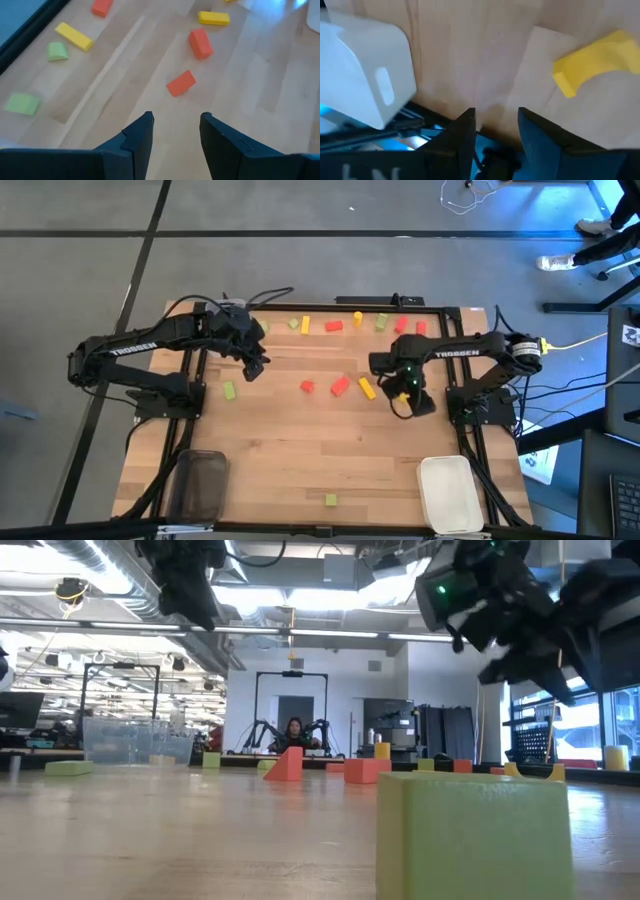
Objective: Sort & place blocks by color
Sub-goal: Put the yellow block into the transparent bin
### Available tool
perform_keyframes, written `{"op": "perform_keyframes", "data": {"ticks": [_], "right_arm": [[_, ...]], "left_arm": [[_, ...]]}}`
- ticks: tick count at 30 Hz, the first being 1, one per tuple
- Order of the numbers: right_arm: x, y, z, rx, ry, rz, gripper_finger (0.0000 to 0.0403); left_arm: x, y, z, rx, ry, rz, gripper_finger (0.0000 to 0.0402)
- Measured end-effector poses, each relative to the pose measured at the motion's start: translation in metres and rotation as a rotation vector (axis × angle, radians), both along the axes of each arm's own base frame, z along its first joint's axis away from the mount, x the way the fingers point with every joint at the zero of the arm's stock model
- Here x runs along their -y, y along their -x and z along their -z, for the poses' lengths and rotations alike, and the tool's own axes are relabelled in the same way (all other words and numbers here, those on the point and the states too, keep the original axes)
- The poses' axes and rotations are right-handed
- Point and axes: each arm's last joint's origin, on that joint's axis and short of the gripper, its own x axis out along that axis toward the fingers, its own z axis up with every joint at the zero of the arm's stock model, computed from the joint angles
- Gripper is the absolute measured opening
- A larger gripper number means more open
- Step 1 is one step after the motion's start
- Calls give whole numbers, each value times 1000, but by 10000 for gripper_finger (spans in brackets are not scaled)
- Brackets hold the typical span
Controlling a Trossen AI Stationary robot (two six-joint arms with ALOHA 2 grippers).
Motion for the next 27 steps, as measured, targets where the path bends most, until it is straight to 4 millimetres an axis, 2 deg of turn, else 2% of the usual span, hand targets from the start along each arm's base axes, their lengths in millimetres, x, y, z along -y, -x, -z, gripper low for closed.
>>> {"op": "perform_keyframes", "data": {"ticks": [4,9,18,27], "right_arm": [[-3,4,17,15,20,-54,147],[-5,4,26,38,112,-106,147],[-5,-8,30,179,154,-185,147],[-4,-8,30,186,147,-214,147]], "left_arm": [[0,0,0,1,-3,1,150],[0,0,0,3,-4,1,150],[0,0,0,3,-2,-3,150],[0,0,0,4,1,-6,150]]}}
